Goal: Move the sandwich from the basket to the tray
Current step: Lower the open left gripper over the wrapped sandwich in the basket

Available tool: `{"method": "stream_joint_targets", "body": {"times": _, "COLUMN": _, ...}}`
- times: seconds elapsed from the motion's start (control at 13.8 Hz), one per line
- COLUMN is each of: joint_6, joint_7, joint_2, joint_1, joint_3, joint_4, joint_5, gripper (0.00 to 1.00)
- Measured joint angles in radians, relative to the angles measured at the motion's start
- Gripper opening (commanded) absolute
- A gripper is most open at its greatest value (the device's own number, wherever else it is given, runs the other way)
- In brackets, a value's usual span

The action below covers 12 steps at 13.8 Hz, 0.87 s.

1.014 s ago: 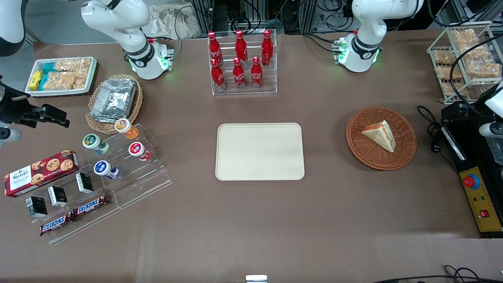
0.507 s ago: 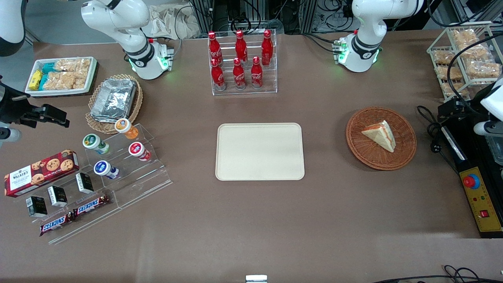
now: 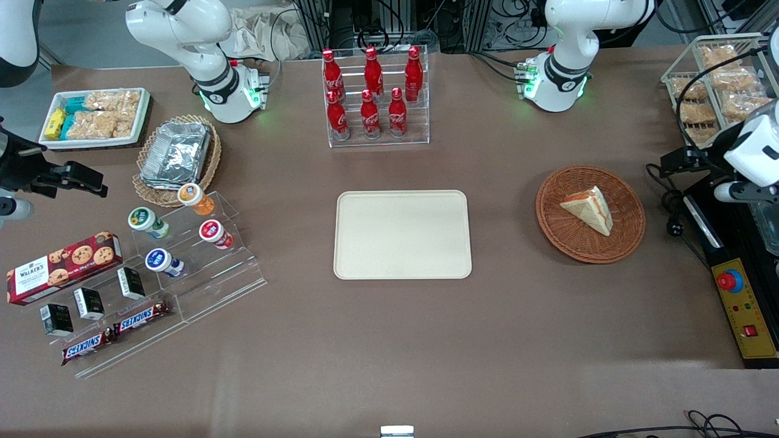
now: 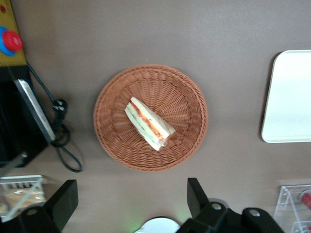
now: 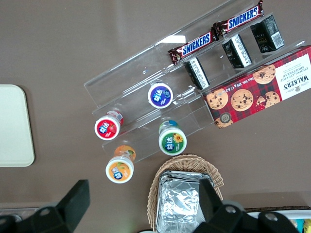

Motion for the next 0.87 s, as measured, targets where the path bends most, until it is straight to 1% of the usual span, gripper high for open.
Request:
{"method": "stream_joint_targets", "body": {"times": 0.22, "joint_6": 0.094, "joint_7": -0.106, "joint_2": -0.058, "joint_1": 0.001, "joint_3": 0.002, "joint_4": -0.152, "joint_5": -0.028, "gripper": 1.00}}
{"method": "stream_joint_targets", "body": {"times": 0.43, "joint_6": 0.197, "joint_7": -0.215, "joint_2": -0.074, "joint_1": 0.015, "joint_3": 0.006, "joint_4": -0.274, "joint_5": -0.081, "gripper": 1.00}}
{"method": "stream_joint_targets", "body": {"times": 0.72, "joint_6": 0.279, "joint_7": -0.350, "joint_2": -0.070, "joint_1": 0.049, "joint_3": 0.009, "joint_4": -0.375, "joint_5": -0.150, "gripper": 1.00}}
{"method": "stream_joint_targets", "body": {"times": 0.87, "joint_6": 0.324, "joint_7": -0.399, "joint_2": -0.065, "joint_1": 0.056, "joint_3": 0.009, "joint_4": -0.417, "joint_5": -0.161, "gripper": 1.00}}
